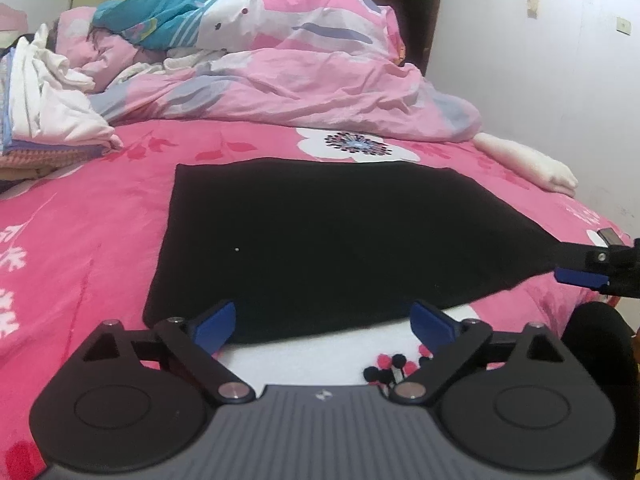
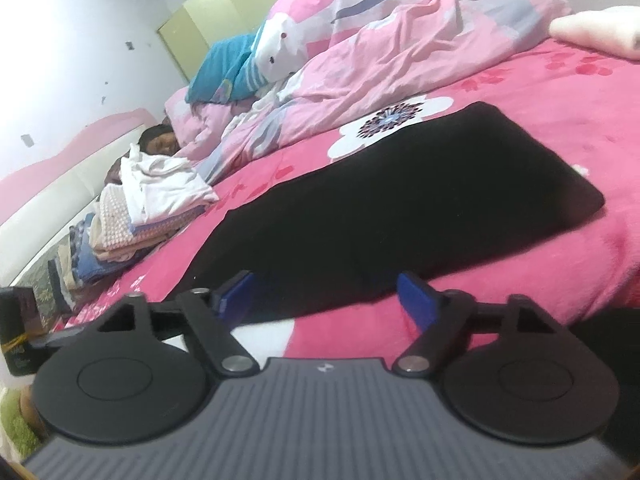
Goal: Fold clothes
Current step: 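Open both grippers and release the folded black shirt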
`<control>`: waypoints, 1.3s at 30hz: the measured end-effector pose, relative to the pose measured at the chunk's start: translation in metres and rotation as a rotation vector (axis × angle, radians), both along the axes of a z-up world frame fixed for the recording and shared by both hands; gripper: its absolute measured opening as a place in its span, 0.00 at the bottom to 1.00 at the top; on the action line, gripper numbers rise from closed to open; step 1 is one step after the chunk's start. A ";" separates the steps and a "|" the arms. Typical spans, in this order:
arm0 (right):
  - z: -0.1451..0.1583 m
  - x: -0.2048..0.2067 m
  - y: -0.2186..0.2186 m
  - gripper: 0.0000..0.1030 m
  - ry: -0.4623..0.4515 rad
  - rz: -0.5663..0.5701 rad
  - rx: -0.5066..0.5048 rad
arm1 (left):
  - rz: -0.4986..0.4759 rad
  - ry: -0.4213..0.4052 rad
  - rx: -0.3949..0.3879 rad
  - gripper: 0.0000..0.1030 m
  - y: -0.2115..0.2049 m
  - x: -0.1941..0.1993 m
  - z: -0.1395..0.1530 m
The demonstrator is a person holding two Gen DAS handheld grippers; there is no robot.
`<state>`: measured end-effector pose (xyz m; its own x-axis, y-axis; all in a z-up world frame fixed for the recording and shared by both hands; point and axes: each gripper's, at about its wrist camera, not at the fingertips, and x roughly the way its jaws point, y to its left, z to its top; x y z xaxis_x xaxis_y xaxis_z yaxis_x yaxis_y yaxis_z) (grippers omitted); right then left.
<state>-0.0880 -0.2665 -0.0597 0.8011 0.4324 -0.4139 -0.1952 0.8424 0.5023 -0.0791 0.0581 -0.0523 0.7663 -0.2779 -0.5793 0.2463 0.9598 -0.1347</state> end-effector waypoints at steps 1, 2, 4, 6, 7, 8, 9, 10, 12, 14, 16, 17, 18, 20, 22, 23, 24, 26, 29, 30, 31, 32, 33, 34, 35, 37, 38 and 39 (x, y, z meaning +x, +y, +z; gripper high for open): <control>0.001 0.000 0.000 0.80 0.001 -0.006 0.000 | 0.005 0.007 -0.001 0.96 0.001 0.000 0.000; 0.001 0.000 0.001 0.82 0.003 -0.012 -0.002 | 0.010 0.014 -0.003 0.97 0.001 0.000 0.001; 0.002 0.000 0.001 0.85 0.009 -0.023 -0.007 | 0.022 0.027 -0.006 0.98 0.003 0.001 0.002; 0.003 0.000 0.002 0.89 0.012 -0.033 -0.009 | 0.034 0.039 -0.011 1.00 0.005 0.002 0.002; 0.003 0.000 0.002 0.90 0.011 -0.039 -0.011 | 0.040 0.045 -0.014 1.00 0.006 0.003 0.003; 0.004 0.000 0.003 0.92 0.013 -0.049 -0.021 | 0.047 0.051 -0.015 1.00 0.007 0.003 0.003; 0.004 0.000 0.004 0.93 0.017 -0.061 -0.034 | 0.056 0.057 -0.012 1.00 0.008 0.003 0.003; 0.005 0.000 0.006 0.95 0.023 -0.075 -0.052 | 0.064 0.060 -0.010 1.00 0.008 0.004 0.003; 0.006 0.000 0.010 0.98 0.030 -0.099 -0.095 | 0.077 0.063 -0.004 1.00 0.009 0.004 0.003; 0.006 -0.001 0.014 0.99 0.026 -0.114 -0.137 | 0.087 0.066 -0.002 1.00 0.010 0.005 0.004; 0.007 -0.003 0.017 0.99 0.018 -0.124 -0.170 | 0.100 0.067 -0.005 1.00 0.012 0.005 0.004; 0.008 -0.003 0.019 0.99 0.016 -0.133 -0.190 | 0.106 0.068 -0.006 1.00 0.012 0.006 0.005; 0.008 -0.003 0.020 0.99 0.017 -0.142 -0.210 | 0.113 0.071 -0.004 1.00 0.013 0.007 0.005; 0.008 -0.002 0.026 0.99 0.028 -0.167 -0.279 | 0.141 0.084 0.016 1.00 0.013 0.009 0.005; 0.007 0.000 0.032 0.99 0.029 -0.184 -0.359 | 0.166 0.097 0.039 1.00 0.012 0.012 0.006; 0.007 0.000 0.036 0.99 0.027 -0.187 -0.400 | 0.175 0.099 0.044 1.00 0.012 0.012 0.007; 0.007 0.000 0.040 0.99 0.025 -0.191 -0.440 | 0.182 0.100 0.044 1.00 0.013 0.012 0.007; 0.007 -0.001 0.045 0.99 0.019 -0.178 -0.482 | 0.175 0.102 0.045 1.00 0.014 0.012 0.008; 0.009 -0.001 0.048 0.99 0.022 -0.153 -0.488 | 0.186 0.102 0.100 1.00 0.010 0.012 0.008; 0.010 0.000 0.049 0.99 0.024 -0.151 -0.493 | 0.193 0.099 0.115 1.00 0.008 0.012 0.008; 0.010 0.000 0.050 0.99 0.026 -0.152 -0.500 | 0.196 0.097 0.125 1.00 0.008 0.012 0.007; 0.011 0.000 0.051 0.99 0.026 -0.153 -0.509 | 0.199 0.097 0.127 1.00 0.008 0.012 0.007; 0.012 0.000 0.051 0.99 0.024 -0.156 -0.516 | 0.205 0.098 0.128 1.00 0.008 0.012 0.007; 0.012 -0.001 0.052 0.99 0.021 -0.159 -0.521 | 0.212 0.098 0.130 1.00 0.009 0.012 0.007; 0.013 -0.001 0.053 0.99 0.019 -0.160 -0.525 | 0.218 0.097 0.133 1.00 0.010 0.012 0.008; 0.014 -0.003 0.054 0.99 0.013 -0.158 -0.529 | 0.232 0.097 0.138 1.00 0.011 0.012 0.008; 0.015 -0.003 0.054 0.99 0.010 -0.158 -0.530 | 0.235 0.098 0.143 1.00 0.011 0.013 0.009; 0.015 -0.003 0.055 0.99 0.007 -0.155 -0.531 | 0.233 0.101 0.151 1.00 0.011 0.013 0.009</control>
<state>-0.0915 -0.2116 -0.0447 0.8352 0.0398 -0.5486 -0.0466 0.9989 0.0015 -0.0662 0.0696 -0.0434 0.7359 -0.0060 -0.6770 0.0093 1.0000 0.0013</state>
